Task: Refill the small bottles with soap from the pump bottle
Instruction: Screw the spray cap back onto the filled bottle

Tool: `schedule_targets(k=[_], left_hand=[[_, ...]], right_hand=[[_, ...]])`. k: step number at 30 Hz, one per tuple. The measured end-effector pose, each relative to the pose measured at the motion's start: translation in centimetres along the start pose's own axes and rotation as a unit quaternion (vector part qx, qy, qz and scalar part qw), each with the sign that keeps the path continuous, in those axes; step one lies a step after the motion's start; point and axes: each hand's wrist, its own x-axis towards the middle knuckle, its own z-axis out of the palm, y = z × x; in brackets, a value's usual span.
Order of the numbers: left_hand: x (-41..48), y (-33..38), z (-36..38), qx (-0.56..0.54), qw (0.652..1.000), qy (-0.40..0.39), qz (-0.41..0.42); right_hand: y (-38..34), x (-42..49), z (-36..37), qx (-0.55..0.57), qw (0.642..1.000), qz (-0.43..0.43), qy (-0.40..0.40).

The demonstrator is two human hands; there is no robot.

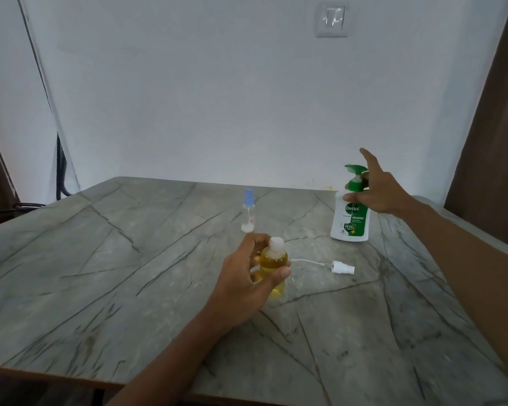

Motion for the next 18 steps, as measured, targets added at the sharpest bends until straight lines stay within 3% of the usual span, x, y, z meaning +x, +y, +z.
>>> schedule_targets(k=[11,16,18], left_hand=[[-0.1,0.2,0.0,-0.021,1.000,0.006,-0.019],[-0.1,0.6,-0.2,-0.037,0.999,0.005,-0.034],[-0.1,0.9,-0.2,-0.046,0.998,0.005,-0.044]], right_hand=[[1.6,-0.3,-1.1,0.005,0.999,-0.006,-0.031],[-1.2,-3.6,-0.7,0.007,0.987,-0.077,0.144],[-2.1,-6.8,0.6,-0.058,0.968,-0.145,0.195]])
